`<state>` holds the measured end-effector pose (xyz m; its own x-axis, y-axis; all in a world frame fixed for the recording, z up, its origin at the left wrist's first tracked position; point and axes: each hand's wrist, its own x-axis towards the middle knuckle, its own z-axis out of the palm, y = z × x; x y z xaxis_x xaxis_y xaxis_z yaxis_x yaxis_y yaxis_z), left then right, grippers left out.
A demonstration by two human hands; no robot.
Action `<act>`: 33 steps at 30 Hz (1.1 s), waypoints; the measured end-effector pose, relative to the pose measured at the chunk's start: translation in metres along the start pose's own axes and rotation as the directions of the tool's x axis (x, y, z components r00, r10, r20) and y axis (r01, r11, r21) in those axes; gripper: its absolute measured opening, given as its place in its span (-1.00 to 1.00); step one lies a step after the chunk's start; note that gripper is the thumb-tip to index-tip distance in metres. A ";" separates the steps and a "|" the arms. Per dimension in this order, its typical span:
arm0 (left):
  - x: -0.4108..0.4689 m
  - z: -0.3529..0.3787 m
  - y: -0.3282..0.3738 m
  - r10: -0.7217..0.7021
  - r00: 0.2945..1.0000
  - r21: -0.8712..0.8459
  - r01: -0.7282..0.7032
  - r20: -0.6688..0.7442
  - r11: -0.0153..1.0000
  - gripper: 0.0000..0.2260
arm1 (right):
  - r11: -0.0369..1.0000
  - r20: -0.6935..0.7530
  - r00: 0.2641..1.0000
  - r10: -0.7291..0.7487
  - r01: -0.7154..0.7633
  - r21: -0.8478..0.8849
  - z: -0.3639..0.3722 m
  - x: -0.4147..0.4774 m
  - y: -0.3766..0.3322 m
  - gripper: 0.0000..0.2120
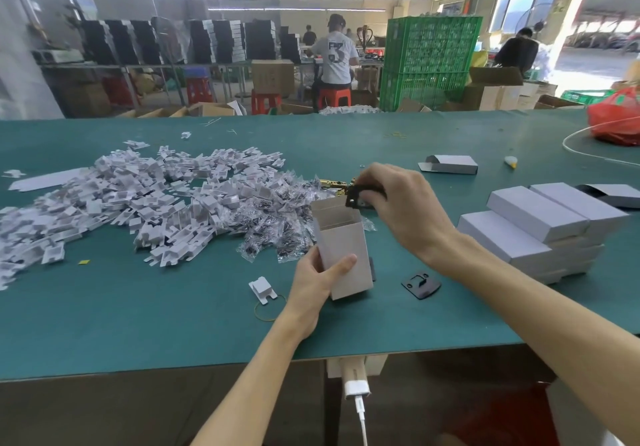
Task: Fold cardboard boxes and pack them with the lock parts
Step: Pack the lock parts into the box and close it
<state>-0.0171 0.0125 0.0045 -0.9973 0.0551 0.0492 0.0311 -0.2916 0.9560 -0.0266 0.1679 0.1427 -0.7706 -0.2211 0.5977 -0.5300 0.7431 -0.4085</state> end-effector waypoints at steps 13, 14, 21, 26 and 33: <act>-0.001 -0.001 0.000 -0.004 1.000 -0.004 0.004 0.025 1.000 -0.53 | 0.968 0.366 0.930 0.034 0.060 -0.244 0.021 0.016 -0.019 -0.79; -0.001 -0.001 -0.001 -0.002 1.000 -0.001 0.002 0.024 1.000 -0.54 | 0.972 0.369 0.928 0.042 0.048 -0.231 0.019 0.017 -0.017 -0.79; -0.001 -0.002 -0.001 -0.002 0.999 0.027 0.001 0.045 1.000 -0.55 | 0.959 0.520 0.854 0.027 0.125 -0.255 0.020 0.017 -0.015 -0.76; -0.002 -0.003 0.000 -0.005 0.998 0.016 0.004 0.067 1.000 -0.60 | 0.903 0.505 0.863 0.018 0.203 -0.379 0.030 0.008 -0.016 -0.88; -0.001 -0.003 -0.002 -0.010 0.997 0.055 0.006 0.070 0.998 -0.60 | 0.857 0.607 0.789 0.091 0.248 -0.451 0.034 0.007 -0.022 -0.65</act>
<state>-0.0165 0.0099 0.0020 -0.9903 0.1249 0.0602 0.0289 -0.2387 0.9707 -0.0323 0.1285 0.1324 -0.8714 -0.4903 0.0159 -0.4859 0.8672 0.1090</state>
